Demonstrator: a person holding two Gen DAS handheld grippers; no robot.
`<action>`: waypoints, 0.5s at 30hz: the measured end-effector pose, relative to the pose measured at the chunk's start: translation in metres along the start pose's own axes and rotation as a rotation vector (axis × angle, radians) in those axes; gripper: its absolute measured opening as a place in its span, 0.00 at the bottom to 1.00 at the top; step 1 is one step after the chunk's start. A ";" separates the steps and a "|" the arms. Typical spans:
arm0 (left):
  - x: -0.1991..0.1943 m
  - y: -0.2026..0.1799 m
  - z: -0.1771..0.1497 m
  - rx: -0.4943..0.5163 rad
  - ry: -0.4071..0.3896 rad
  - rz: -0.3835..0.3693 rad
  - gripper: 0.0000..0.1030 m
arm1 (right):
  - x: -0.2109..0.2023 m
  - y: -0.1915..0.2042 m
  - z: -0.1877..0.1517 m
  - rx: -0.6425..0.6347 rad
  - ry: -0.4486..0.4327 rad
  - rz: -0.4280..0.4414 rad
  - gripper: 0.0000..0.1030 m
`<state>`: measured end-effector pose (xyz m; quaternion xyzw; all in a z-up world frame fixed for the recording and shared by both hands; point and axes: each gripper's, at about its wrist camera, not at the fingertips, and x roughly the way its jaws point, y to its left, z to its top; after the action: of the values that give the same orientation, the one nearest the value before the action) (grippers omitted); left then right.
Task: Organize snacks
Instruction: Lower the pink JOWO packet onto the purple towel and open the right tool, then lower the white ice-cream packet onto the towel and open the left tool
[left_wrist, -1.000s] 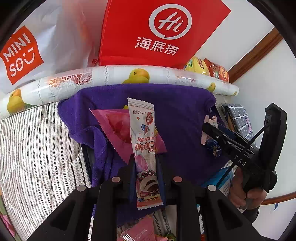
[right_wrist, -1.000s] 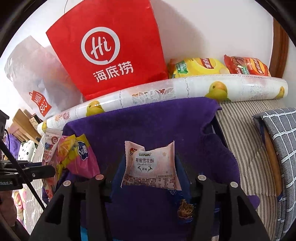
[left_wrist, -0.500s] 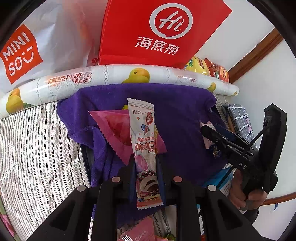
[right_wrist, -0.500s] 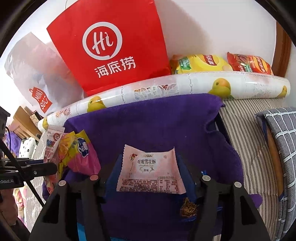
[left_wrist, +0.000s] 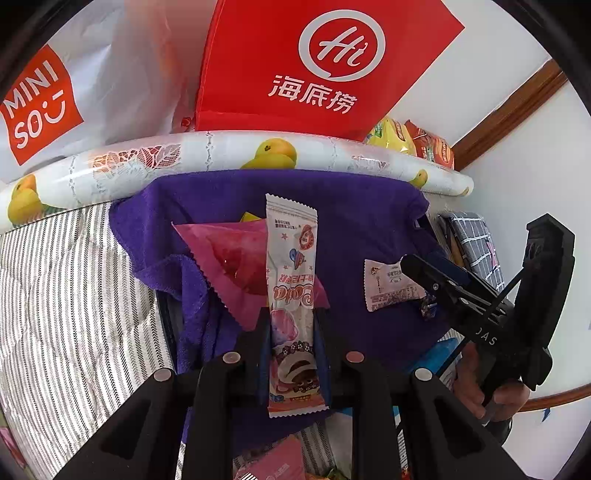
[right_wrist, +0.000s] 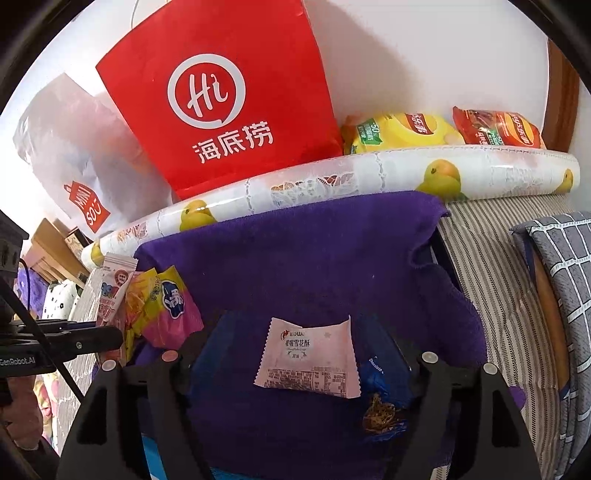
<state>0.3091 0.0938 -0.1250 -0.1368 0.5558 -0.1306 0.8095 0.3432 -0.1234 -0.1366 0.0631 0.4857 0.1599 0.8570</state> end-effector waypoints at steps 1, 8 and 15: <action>0.000 0.000 0.000 0.002 0.000 -0.002 0.20 | 0.000 0.000 0.000 0.002 -0.002 0.000 0.73; 0.001 -0.002 0.001 -0.005 -0.004 -0.011 0.20 | -0.001 -0.003 0.001 0.023 -0.003 0.005 0.73; -0.004 0.000 0.001 -0.009 -0.017 -0.021 0.20 | -0.002 -0.004 0.001 0.029 -0.001 0.008 0.73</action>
<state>0.3090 0.0958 -0.1214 -0.1476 0.5479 -0.1353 0.8122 0.3440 -0.1274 -0.1359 0.0778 0.4871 0.1563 0.8557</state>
